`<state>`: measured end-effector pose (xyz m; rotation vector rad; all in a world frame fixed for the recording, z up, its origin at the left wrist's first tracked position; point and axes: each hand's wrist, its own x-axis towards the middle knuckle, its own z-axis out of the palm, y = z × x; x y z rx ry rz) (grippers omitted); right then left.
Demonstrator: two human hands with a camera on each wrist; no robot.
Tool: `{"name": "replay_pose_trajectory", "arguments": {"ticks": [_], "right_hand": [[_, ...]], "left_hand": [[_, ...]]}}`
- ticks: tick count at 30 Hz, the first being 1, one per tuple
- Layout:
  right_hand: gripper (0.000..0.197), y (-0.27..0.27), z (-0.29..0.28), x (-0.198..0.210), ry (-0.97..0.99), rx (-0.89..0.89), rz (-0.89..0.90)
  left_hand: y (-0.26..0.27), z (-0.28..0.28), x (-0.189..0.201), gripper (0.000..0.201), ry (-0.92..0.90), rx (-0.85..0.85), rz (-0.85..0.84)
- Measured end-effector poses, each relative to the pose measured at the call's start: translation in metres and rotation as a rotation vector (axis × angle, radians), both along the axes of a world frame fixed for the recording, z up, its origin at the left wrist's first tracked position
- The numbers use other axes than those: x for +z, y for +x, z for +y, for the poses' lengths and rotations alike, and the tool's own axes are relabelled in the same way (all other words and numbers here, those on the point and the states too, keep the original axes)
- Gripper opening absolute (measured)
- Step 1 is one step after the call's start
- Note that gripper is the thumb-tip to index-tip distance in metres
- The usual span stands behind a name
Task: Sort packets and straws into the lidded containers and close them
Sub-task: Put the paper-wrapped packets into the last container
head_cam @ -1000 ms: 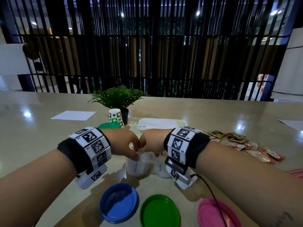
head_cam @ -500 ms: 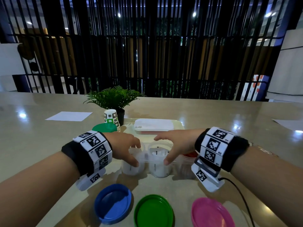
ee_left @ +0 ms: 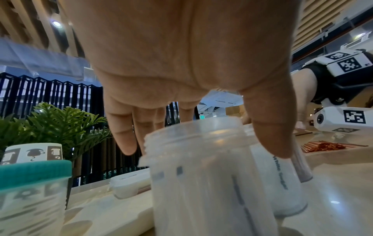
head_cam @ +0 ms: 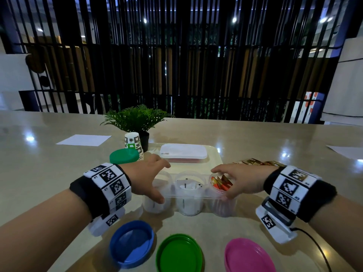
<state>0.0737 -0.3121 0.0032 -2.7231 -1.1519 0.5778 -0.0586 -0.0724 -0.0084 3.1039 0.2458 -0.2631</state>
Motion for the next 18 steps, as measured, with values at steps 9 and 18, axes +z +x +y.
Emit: {"name": "replay_pose_trajectory", "arguments": {"ticks": [9,18], "right_hand": [[0.084,-0.0009,-0.0063,-0.0018,0.039,0.024,0.023],[0.081,-0.0025,-0.0072,-0.0007,0.053,0.022,0.037]], "left_hand": [[0.0018,-0.0024,0.0039,0.094,-0.005,0.011,0.107],[0.0066,-0.0016,0.0053,0.091,-0.004,0.015,0.119]]}}
